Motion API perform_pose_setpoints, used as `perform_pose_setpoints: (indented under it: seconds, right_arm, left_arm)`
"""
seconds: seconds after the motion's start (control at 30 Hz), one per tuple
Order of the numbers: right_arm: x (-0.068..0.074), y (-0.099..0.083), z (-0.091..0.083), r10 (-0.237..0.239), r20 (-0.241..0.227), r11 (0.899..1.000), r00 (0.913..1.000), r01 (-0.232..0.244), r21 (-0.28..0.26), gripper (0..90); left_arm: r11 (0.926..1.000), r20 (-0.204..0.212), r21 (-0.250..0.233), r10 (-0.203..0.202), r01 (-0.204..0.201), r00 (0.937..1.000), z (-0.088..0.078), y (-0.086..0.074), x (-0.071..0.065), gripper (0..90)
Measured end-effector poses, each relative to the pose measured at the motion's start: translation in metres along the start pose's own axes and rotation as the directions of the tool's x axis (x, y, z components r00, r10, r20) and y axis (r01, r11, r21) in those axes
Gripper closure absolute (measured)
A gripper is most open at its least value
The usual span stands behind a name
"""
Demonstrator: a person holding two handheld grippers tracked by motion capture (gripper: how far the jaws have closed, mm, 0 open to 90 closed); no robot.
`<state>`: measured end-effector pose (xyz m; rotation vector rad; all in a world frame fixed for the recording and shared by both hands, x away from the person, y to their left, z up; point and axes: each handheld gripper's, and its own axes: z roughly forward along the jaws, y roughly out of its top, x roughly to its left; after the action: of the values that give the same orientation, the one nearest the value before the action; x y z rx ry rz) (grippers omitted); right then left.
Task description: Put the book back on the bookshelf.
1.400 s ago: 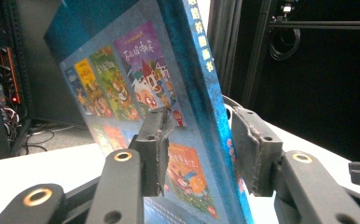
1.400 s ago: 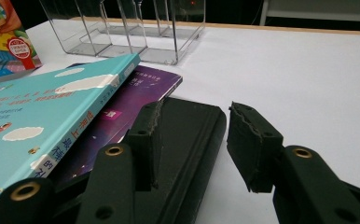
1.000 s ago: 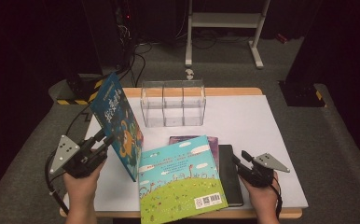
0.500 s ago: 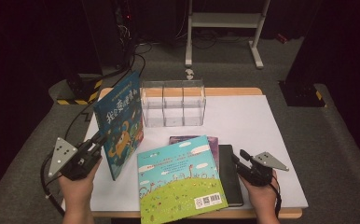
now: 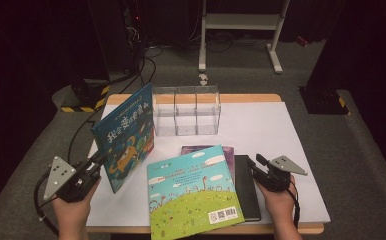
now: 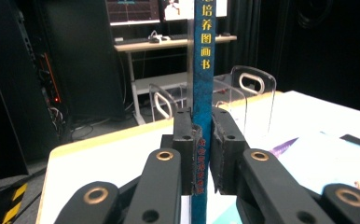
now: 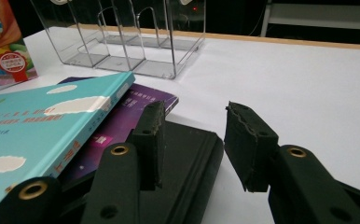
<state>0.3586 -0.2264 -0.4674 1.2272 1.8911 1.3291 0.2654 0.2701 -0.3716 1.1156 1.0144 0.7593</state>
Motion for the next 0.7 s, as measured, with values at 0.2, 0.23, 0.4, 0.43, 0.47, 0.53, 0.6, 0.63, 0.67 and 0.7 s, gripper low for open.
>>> perform_pose_setpoints:
  seconds: [0.2, 0.23, 0.4, 0.43, 0.47, 0.53, 0.6, 0.63, 0.67, 0.7]
  right_arm:
    - [-0.004, 0.002, 0.007, 0.015, -0.001, 1.0, 0.9999, -0.015, -0.004, 57.8]
    - [-0.004, 0.003, 0.008, 0.015, 0.0, 1.0, 0.9999, -0.015, -0.004, 57.8]
    - [-0.004, 0.005, 0.012, 0.017, -0.003, 1.0, 0.9999, -0.017, -0.005, 57.8]
    - [-0.004, 0.005, 0.012, 0.018, -0.004, 1.0, 0.9998, -0.018, -0.006, 57.9]
    - [-0.004, 0.005, 0.013, 0.017, -0.004, 1.0, 0.9998, -0.017, -0.007, 57.8]
    - [-0.004, 0.005, 0.013, 0.019, -0.006, 1.0, 0.9998, -0.019, -0.006, 57.9]
    - [-0.004, 0.005, 0.013, 0.02, -0.008, 1.0, 0.9998, -0.02, -0.007, 57.9]
    - [-0.004, 0.005, 0.013, 0.019, -0.008, 1.0, 0.9998, -0.019, -0.008, 57.9]
    - [-0.004, 0.005, 0.013, 0.021, -0.008, 1.0, 0.9998, -0.021, -0.007, 57.9]
    - [-0.004, 0.005, 0.013, 0.021, -0.009, 1.0, 0.9997, -0.021, -0.007, 57.9]
  left_arm:
    - [0.9994, -0.009, 0.029, 0.019, -0.018, 0.9998, -0.009, -0.003, 0.005, 80.6]
    - [0.9994, -0.01, 0.03, 0.02, -0.019, 0.9998, -0.01, -0.004, 0.006, 80.5]
    - [0.9993, -0.021, 0.034, 0.019, -0.019, 0.9996, -0.015, -0.006, 0.011, 80.0]
    - [0.9993, -0.022, 0.033, 0.017, -0.016, 0.9996, -0.015, -0.006, 0.012, 80.0]
    - [0.9994, -0.022, 0.031, 0.014, -0.014, 0.9996, -0.016, -0.006, 0.013, 79.8]
    - [0.9995, -0.025, 0.029, 0.011, -0.01, 0.9996, -0.016, -0.007, 0.015, 79.5]
    - [0.9994, -0.025, 0.032, 0.017, -0.016, 0.9995, -0.018, -0.007, 0.017, 79.0]
    - [0.9994, -0.028, 0.03, 0.016, -0.016, 0.9995, -0.018, -0.008, 0.017, 78.7]
    - [0.9995, -0.032, 0.028, 0.014, -0.013, 0.9994, -0.018, -0.008, 0.018, 78.5]
    - [0.9994, -0.035, 0.03, 0.017, -0.016, 0.9992, -0.018, -0.008, 0.02, 78.3]
